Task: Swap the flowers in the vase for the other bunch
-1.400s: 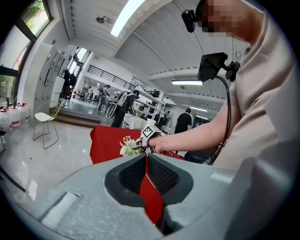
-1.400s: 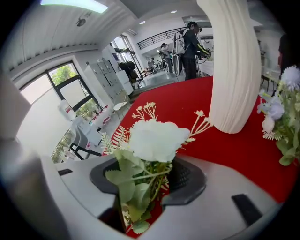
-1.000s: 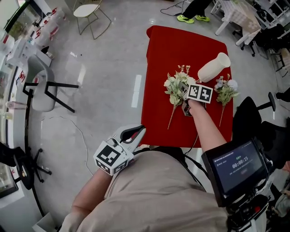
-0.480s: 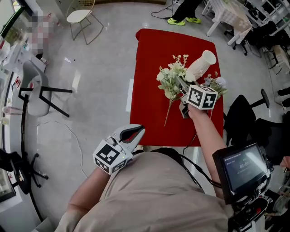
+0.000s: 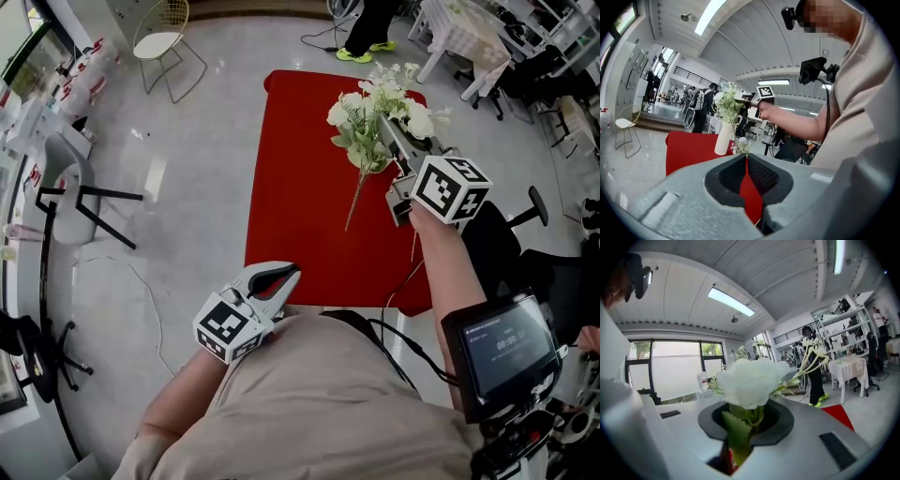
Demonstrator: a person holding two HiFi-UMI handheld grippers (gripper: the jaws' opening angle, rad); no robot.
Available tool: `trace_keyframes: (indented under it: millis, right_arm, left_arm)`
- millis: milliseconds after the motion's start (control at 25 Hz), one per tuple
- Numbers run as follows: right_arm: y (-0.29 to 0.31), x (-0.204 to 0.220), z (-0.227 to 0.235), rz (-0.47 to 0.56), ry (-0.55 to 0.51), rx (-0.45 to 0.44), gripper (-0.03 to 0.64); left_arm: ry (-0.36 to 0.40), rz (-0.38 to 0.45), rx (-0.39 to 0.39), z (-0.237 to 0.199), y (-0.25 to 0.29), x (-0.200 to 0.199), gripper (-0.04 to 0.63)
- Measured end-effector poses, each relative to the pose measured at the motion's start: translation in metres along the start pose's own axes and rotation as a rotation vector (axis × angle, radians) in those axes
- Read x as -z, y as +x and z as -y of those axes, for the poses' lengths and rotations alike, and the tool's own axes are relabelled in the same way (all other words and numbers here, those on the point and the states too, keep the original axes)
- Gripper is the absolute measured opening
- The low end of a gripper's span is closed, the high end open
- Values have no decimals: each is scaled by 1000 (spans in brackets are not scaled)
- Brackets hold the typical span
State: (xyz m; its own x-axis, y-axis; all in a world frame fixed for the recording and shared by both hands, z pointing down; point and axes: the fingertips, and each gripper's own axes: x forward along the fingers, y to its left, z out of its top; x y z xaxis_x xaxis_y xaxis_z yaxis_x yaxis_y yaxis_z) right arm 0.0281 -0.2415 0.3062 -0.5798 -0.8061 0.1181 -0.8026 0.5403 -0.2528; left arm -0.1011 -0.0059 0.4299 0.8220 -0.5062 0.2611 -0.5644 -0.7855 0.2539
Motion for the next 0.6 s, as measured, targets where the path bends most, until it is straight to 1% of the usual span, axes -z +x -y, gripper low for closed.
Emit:
trace_keyframes:
  millis: [120,240,400,600]
  right_arm:
    - [-10,-27,2,62,-39,-2,77]
    - [-21,-67,22,124,-57,5,77]
    - [-31,-116,48,218,-90,43,77]
    - [-38,-151,66,301,-167,80,77]
  left_arm:
    - [9,10,-4,8,4,4,8]
    - [13,16,-20,18,18,-7,8]
    - [20,23,-39,25,28,-15,8]
    - [17,33,-74,27,31,-15,8]
